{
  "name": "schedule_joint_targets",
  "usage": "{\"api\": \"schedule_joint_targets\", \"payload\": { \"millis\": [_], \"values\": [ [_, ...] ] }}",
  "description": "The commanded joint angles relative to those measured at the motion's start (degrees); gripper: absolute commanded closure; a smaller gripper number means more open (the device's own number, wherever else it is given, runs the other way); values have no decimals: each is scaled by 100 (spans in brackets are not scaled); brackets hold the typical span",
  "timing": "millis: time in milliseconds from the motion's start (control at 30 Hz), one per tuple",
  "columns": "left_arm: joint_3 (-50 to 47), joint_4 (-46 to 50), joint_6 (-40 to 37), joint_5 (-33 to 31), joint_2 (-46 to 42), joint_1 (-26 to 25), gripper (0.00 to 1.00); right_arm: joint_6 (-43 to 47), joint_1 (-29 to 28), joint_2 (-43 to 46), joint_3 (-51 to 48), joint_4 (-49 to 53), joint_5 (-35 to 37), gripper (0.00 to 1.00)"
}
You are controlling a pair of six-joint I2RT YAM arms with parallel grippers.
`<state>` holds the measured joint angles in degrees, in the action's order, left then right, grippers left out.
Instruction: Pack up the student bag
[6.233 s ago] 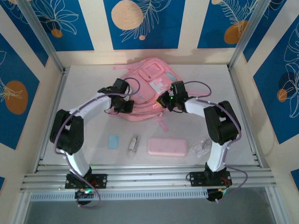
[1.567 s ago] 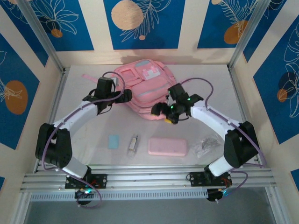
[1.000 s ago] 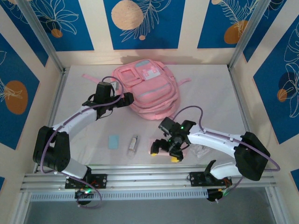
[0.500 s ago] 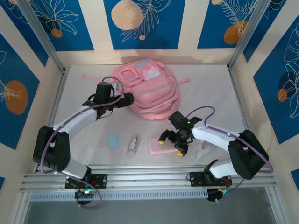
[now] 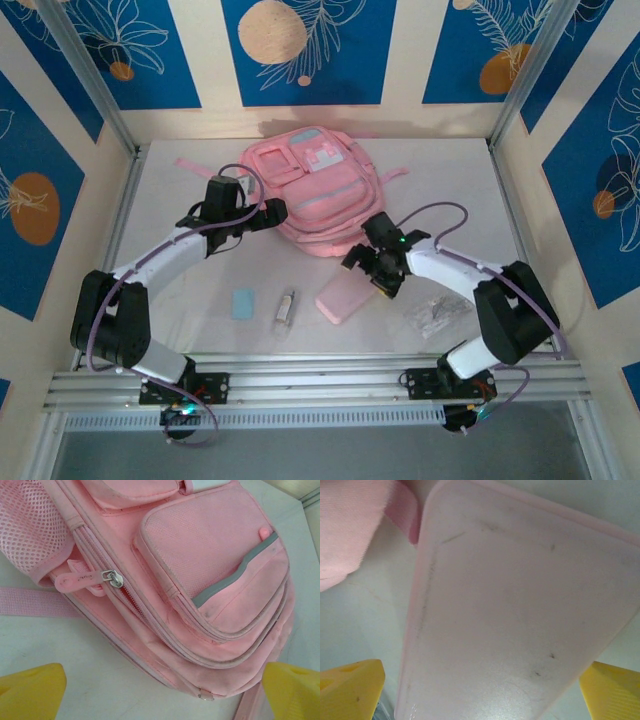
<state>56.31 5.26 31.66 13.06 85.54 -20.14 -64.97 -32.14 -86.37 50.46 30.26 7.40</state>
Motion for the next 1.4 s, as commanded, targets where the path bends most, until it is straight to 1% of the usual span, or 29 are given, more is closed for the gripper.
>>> {"api": "schedule_joint_targets", "payload": {
  "millis": [0, 200, 333, 467, 733, 933, 1100, 1233, 1367],
  "values": [
    [-143, -100, 143, 109, -177, -7, 0, 29, -278, -236, 347, 283, 271, 0],
    [-332, -288, 249, 118, -231, -7, 0, -475, -779, -428, 441, 828, 646, 0],
    [-319, -306, 248, 162, -195, -7, 0, -797, -934, -685, 547, 730, 558, 0],
    [-305, -266, 219, 160, -221, -7, 0, -1094, -917, -839, 703, 526, 296, 0],
    [-354, -349, 234, 195, -293, -7, 0, -1832, -957, -660, 971, 617, -16, 0],
    [-323, -421, 289, 324, -178, -7, 0, -2305, -878, -1250, 1446, 1060, -310, 1],
    [-349, -411, 314, 346, -187, -7, 0, -2933, -749, -1494, 1402, 1085, -566, 1],
    [-358, -395, 318, 338, -187, -7, 0, -3424, -659, -1524, 1430, 1290, -513, 1],
    [-332, -361, 306, 364, -169, -7, 0, -3549, -461, -1585, 1571, 1443, -538, 1]
  ]
}}
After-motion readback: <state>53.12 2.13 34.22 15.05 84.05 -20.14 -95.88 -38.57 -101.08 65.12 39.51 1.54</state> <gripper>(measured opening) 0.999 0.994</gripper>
